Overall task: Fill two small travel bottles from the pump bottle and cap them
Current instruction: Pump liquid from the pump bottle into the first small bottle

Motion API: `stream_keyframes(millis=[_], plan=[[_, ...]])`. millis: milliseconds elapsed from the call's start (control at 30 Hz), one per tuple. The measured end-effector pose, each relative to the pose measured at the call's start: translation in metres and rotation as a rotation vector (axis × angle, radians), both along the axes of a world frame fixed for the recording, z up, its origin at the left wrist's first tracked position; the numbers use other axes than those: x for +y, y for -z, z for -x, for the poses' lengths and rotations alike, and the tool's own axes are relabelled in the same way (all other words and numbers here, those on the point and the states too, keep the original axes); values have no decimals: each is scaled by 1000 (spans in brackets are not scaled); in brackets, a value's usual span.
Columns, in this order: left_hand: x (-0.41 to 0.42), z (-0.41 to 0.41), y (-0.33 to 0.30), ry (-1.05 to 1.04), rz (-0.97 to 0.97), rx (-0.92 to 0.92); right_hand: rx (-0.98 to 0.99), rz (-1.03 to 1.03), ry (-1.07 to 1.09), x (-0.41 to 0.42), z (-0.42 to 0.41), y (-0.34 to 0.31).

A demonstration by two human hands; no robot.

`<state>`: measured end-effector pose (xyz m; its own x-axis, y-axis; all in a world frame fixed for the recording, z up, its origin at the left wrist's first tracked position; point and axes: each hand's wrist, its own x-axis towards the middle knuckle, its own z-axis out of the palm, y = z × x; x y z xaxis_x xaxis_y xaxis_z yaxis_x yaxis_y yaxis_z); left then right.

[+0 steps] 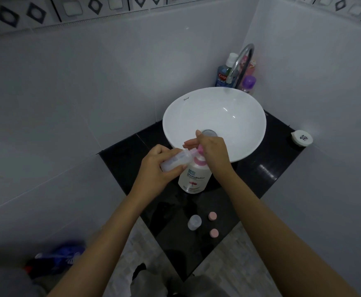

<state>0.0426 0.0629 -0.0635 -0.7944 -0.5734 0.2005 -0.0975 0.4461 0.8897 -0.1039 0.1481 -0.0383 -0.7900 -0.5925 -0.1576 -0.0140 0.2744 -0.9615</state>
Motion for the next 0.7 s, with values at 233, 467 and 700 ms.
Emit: stream_keyframes(millis=[233, 467, 700], plan=[[-3, -1, 11, 38, -49, -43, 110, -68, -37, -1, -3, 18], [-1, -2, 9, 38, -47, -18, 95, -37, -90, 6, 0, 8], [1, -1, 6, 19, -83, 26, 26, 14, 7, 1, -1, 3]])
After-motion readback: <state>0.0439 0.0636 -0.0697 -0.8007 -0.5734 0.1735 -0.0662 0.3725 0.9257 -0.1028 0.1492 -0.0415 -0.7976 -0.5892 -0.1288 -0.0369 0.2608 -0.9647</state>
